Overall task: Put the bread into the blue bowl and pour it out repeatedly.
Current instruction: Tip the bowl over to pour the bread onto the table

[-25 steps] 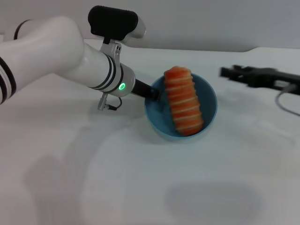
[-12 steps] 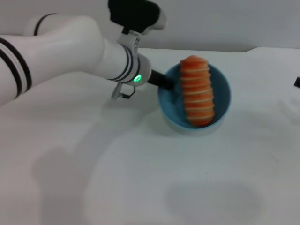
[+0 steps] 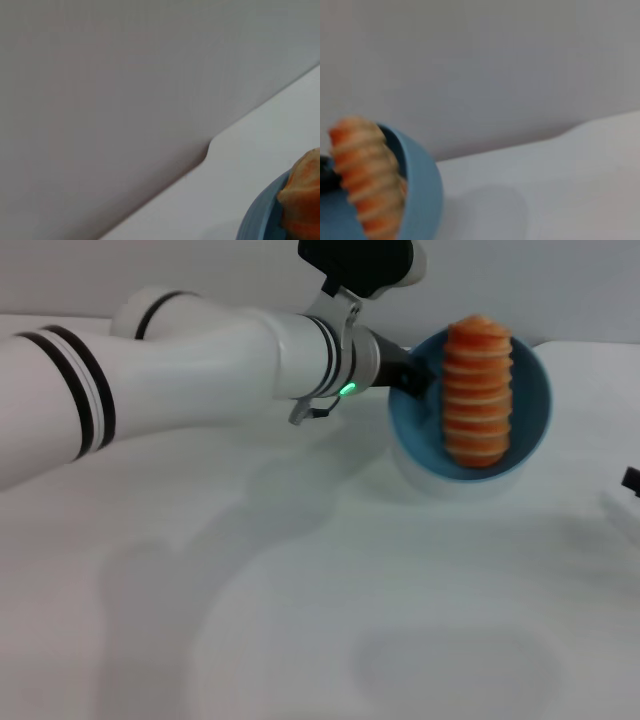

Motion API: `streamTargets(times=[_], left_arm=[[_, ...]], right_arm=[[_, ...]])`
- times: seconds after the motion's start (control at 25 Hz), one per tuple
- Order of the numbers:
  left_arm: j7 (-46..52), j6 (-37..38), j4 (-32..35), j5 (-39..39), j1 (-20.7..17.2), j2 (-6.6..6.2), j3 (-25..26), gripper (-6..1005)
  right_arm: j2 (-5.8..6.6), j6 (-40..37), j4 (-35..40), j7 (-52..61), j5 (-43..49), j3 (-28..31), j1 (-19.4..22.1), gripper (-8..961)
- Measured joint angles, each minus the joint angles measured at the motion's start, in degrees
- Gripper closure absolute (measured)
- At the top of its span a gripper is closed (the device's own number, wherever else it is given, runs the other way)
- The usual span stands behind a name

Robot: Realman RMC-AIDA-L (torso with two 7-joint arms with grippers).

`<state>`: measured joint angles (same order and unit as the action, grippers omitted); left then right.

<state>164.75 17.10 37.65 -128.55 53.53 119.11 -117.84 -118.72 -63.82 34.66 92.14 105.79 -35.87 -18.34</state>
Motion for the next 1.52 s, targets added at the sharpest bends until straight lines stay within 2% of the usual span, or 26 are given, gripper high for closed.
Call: streamTargets(times=[0.2, 0.36, 0.56, 0.84, 1.28, 1.52], left_arm=[[0.0, -6.3, -0.8, 1.9, -0.2, 0.0, -4.1, 1000], [0.0, -14.2, -2.9, 5.0, -0.3, -0.02, -8.6, 1000], [-0.3, -17.3, -3.3, 6.0, -0.1, -0.03, -10.1, 999], [-1.1, -18.8, -3.7, 5.6, 2.0, -0.03, -12.1, 999], [-11.1, -14.7, -4.2, 5.5, 7.1, -0.03, -10.9, 999], [-15.1, -16.5, -4.0, 5.6, 8.1, -0.02, -10.7, 999]], right_arm=[[-0.03, 0.6, 0.0, -0.8, 0.0, 2.5, 2.6, 390], [0.01, 0.3, 0.3, -1.1, 0.2, 8.2, 4.4, 389], [-0.06, -0.1, 0.3, -1.5, 0.3, 11.3, 5.5, 388], [-0.13, 0.0, -0.6, -2.7, 0.0, 11.3, 4.9, 390], [-0.1, 0.2, -0.6, -2.7, -0.1, 11.9, 4.6, 389], [-0.01, 0.4, -0.6, -2.5, -0.2, 13.5, 4.3, 390]])
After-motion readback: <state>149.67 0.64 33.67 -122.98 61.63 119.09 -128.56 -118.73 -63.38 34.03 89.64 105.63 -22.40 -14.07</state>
